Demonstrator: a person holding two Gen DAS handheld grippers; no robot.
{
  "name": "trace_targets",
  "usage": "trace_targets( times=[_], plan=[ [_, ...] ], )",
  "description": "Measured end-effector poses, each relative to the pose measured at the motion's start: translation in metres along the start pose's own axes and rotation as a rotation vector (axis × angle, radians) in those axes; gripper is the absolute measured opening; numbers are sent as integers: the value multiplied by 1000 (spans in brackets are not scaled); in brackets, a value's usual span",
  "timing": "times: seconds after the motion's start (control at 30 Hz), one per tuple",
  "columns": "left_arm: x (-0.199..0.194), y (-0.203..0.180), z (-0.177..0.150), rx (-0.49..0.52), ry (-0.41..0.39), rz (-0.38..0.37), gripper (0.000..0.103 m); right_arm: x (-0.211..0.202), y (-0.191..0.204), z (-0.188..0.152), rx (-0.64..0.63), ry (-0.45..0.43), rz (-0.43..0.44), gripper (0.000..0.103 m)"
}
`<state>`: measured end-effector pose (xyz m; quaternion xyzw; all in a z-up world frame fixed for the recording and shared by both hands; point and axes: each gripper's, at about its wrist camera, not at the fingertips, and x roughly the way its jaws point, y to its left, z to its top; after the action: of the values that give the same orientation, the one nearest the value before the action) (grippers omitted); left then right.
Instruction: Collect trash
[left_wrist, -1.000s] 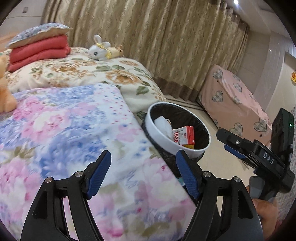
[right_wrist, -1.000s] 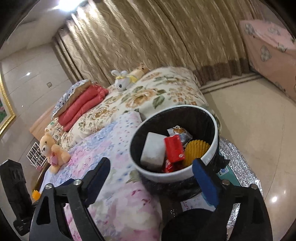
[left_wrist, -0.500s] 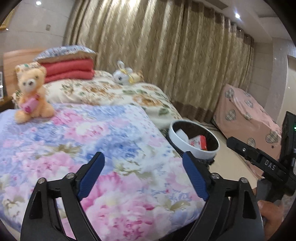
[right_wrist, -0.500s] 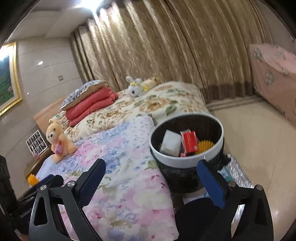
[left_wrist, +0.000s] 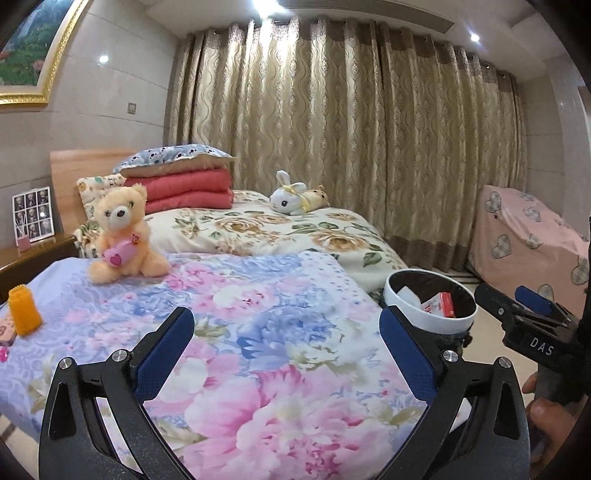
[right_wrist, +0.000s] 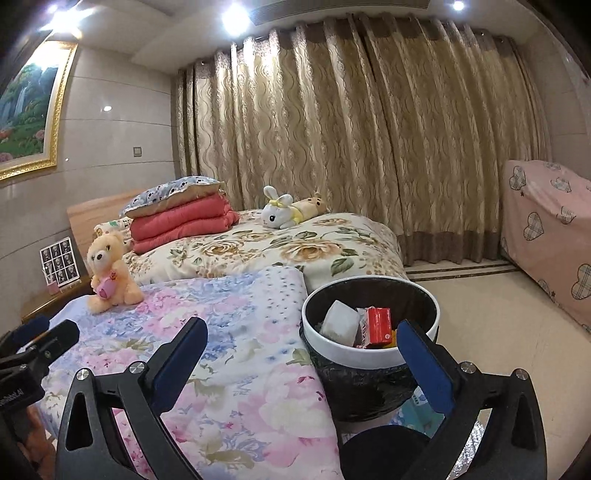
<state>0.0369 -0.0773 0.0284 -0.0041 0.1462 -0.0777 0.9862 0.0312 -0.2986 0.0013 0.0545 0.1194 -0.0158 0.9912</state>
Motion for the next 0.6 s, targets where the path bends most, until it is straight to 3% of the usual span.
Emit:
trace_targets(
  times=[0.6],
  plan=[
    [1,-5,-9,21,19,24,103,0,10,-12,-20,25,27,103]
  ],
)
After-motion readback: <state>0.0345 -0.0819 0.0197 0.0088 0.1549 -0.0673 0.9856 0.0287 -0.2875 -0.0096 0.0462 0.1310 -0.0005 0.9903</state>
